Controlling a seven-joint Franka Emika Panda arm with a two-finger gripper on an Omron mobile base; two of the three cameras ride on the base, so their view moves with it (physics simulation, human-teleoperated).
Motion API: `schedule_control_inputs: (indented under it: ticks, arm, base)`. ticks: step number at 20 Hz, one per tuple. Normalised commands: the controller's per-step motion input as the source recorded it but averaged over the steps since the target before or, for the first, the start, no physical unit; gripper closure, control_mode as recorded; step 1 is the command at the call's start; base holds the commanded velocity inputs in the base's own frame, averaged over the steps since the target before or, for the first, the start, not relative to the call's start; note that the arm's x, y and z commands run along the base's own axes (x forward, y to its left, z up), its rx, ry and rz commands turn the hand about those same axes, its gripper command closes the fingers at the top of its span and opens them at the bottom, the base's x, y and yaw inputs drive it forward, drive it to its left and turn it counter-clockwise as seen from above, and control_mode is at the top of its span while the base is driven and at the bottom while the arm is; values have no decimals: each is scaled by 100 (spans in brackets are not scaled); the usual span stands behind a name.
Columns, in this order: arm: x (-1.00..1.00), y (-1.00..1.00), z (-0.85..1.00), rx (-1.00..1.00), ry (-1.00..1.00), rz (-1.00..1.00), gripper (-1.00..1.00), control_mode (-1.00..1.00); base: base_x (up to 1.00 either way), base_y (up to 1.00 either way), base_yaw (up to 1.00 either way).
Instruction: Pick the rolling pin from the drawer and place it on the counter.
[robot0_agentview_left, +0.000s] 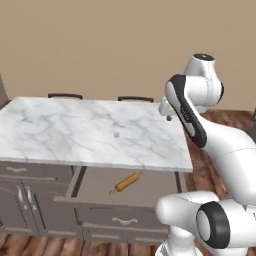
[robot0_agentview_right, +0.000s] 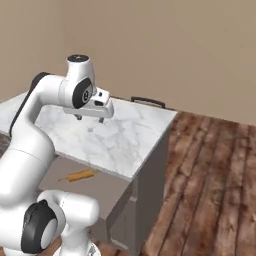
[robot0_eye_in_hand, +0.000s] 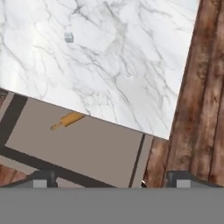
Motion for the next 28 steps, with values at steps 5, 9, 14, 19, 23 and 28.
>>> schedule_control_inputs:
  ticks: [5, 9, 14, 19, 23, 28]
  arm:
    - [0, 0, 0, 0, 0, 0, -100, 100]
    - [0, 0, 0, 0, 0, 0, -100, 100]
    - [0, 0, 0, 0, 0, 0, -100, 100]
    - [0, 0, 0, 0, 0, 0, -100, 100]
    - [0, 0, 0, 0, 0, 0, -100, 100]
    - [0, 0, 0, 0, 0, 0, -100, 100]
  base:
    - [-3, -45, 54]
    - [-13, -52, 56]
    - [-17, -53, 57]
    - [-13, -59, 57]
    - [-2, -69, 58]
    - [0, -70, 58]
